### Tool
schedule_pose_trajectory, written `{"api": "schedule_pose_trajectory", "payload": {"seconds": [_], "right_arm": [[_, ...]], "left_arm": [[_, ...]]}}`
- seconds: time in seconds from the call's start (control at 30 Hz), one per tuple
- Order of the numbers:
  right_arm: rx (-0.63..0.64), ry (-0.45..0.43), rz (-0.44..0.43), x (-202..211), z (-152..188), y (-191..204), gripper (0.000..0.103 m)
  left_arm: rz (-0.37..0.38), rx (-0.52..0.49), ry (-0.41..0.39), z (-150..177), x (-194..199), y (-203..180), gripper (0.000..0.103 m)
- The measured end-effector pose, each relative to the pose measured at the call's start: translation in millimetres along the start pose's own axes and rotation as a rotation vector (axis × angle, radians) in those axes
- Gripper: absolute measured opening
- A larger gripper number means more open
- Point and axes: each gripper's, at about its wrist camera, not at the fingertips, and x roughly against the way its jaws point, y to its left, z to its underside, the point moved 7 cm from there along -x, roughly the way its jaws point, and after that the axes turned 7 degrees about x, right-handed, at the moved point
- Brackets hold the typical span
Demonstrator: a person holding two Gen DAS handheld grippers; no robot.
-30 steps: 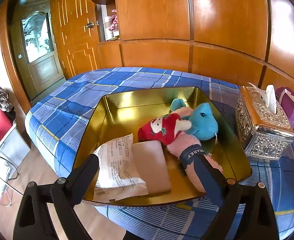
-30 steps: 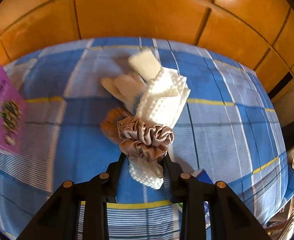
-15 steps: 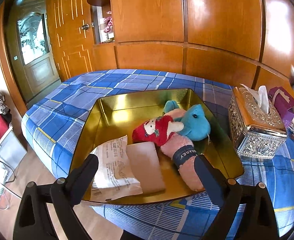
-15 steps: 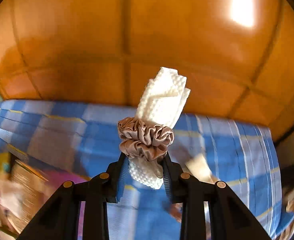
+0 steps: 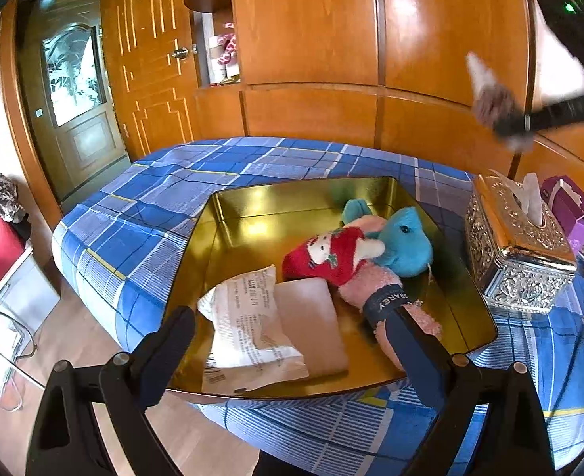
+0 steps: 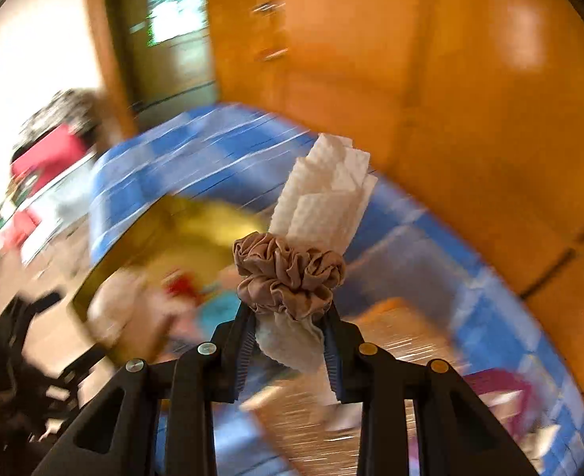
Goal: Organize soft objects
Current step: 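Carry the brown scrunchie into the gold tray and release it with the right gripper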
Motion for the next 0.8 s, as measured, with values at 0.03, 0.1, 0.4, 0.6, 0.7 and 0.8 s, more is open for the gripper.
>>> {"api": "schedule_pose_trajectory", "payload": {"seconds": [0.03, 0.1, 0.4, 0.6, 0.7, 0.8], "right_arm": [[0.013, 0.02, -0.041, -9.3, 5.7, 17.1, 0.031], [0.027, 0.061, -0.108, -25.5, 16.1, 44.2, 0.031], [0.01, 0.169, -0.246, -87.4, 43.6, 106.4, 0.031], [-0.019, 0.229, -0.244, -125.2, 47.6, 120.0, 0.032], [-0.034, 0.214, -0.256, -128.2, 49.0, 123.1, 0.038], [-0.043, 0.199, -0.261, -122.9, 51.5, 123.9, 0.045]], "left_arm": [[-0.005, 0.005, -0.004, -0.5, 0.5, 2.0, 0.097], [-0.013, 0.022, -0.007, -1.9, 0.8, 7.3, 0.097], [-0.109, 0.148, -0.036, -17.4, -1.9, 60.8, 0.097], [-0.132, 0.18, -0.012, -12.8, -11.1, 77.1, 0.097], [-0.129, 0.169, -0.009, -11.2, -12.5, 73.4, 0.097], [-0.126, 0.165, -0.011, -10.8, -12.8, 71.2, 0.097]]}}
